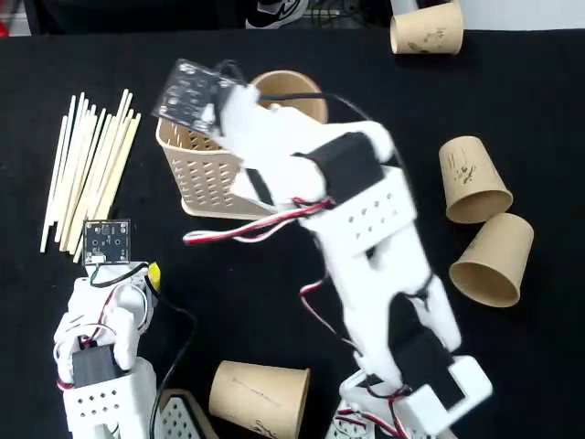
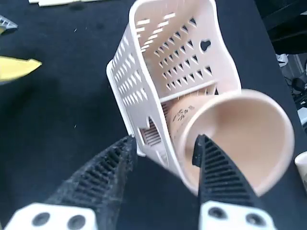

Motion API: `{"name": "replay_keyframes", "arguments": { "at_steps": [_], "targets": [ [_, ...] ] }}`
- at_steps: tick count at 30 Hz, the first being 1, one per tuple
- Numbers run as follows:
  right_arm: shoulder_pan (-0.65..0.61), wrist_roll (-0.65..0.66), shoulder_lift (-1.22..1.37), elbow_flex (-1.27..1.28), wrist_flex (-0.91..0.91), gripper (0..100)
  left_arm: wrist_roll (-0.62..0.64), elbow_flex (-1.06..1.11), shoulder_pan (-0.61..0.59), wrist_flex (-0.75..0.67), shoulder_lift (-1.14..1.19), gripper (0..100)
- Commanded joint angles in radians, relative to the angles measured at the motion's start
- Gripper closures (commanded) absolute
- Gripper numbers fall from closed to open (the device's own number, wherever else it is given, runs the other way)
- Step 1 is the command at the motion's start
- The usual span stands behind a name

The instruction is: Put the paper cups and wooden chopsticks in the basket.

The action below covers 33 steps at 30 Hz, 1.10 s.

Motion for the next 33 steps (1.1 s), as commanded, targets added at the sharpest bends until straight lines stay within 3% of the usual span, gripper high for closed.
{"name": "replay_keyframes", "arguments": {
  "at_steps": [1, 5, 8, 13, 17, 21, 26, 30, 33],
  "targets": [
    [-0.054, 0.000, 0.035, -0.053, -0.051, 79.0, -0.008, 0.018, 0.012, -0.009, -0.008, 76],
    [-0.100, 0.002, 0.058, -0.076, -0.046, 79.0, -0.008, 0.018, 0.012, -0.009, -0.008, 76],
    [-0.051, 0.002, 0.053, -0.130, -0.023, 79.0, -0.008, 0.018, 0.012, -0.009, -0.008, 76],
    [0.140, 0.006, 0.051, -0.328, 0.146, 79.0, -0.008, 0.018, 0.012, -0.011, -0.008, 76],
    [0.348, 0.035, -0.035, -0.328, 0.144, 79.0, -0.008, 0.018, 0.012, -0.011, -0.008, 76],
    [0.482, 0.195, -0.226, -0.113, 0.144, 79.0, -0.008, 0.018, 0.012, -0.011, -0.008, 76],
    [0.681, 0.496, -0.503, 0.297, 0.107, 79.0, -0.008, 0.018, 0.012, -0.009, -0.008, 76],
    [0.907, 0.732, -0.680, 0.685, -0.098, 79.0, -0.008, 0.018, 0.012, -0.009, -0.008, 76],
    [1.031, 0.827, -0.771, 0.992, -0.338, 79.0, -0.008, 0.018, 0.012, -0.009, -0.008, 76]
  ]
}}
